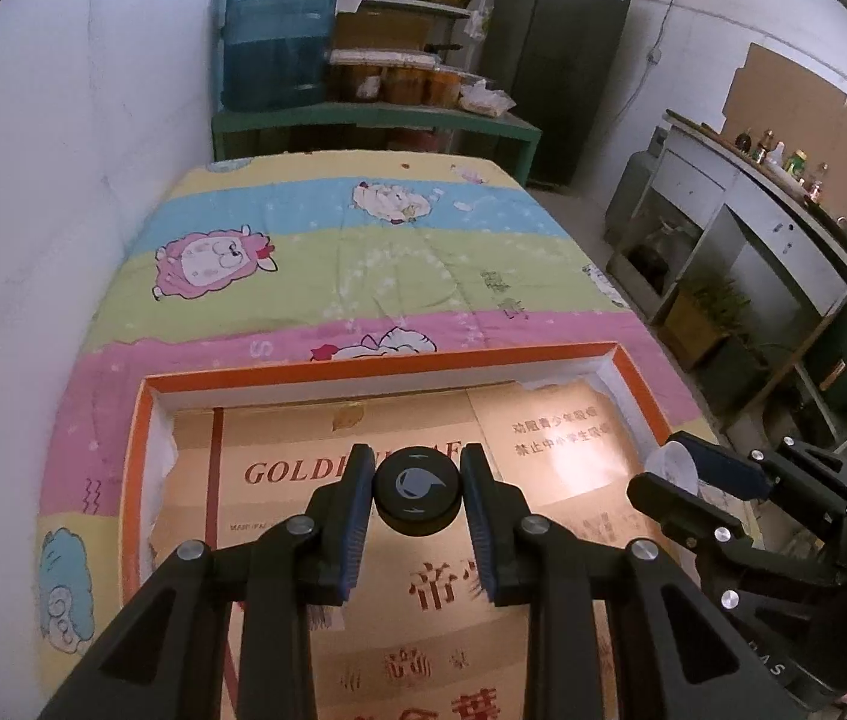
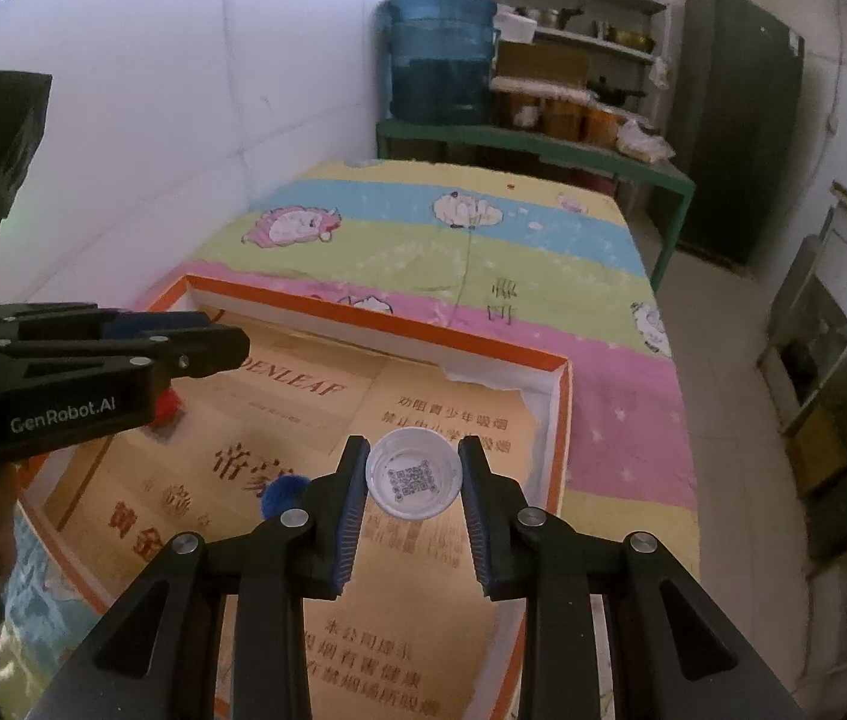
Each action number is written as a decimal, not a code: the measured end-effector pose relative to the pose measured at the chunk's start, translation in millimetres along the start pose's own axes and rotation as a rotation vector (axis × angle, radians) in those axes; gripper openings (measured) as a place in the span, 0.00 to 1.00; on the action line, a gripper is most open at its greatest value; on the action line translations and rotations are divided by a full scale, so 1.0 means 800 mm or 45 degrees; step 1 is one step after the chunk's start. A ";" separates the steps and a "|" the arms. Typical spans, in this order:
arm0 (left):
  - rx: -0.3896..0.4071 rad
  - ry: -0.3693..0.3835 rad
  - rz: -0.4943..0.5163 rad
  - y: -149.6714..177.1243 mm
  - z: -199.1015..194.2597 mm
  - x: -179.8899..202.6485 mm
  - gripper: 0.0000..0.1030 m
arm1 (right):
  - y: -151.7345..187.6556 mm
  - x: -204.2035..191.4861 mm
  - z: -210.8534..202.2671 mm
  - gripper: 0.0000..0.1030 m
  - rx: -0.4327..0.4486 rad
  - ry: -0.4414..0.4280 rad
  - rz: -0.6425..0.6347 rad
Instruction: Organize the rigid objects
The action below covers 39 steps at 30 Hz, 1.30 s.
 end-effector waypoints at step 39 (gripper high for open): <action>-0.132 -0.046 0.056 0.023 0.059 -0.005 0.42 | 0.020 0.001 0.076 0.30 -0.240 -0.074 0.019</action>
Point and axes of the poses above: each gripper's, at about its wrist camera, not at the fingertips, and z roughly the way its jaws point, x to its right, y to its underside, the point moved 9 cm from there along z, roughly the way its jaws point, and after that the axes turned 14 degrees about -z, right-handed, at the moved point
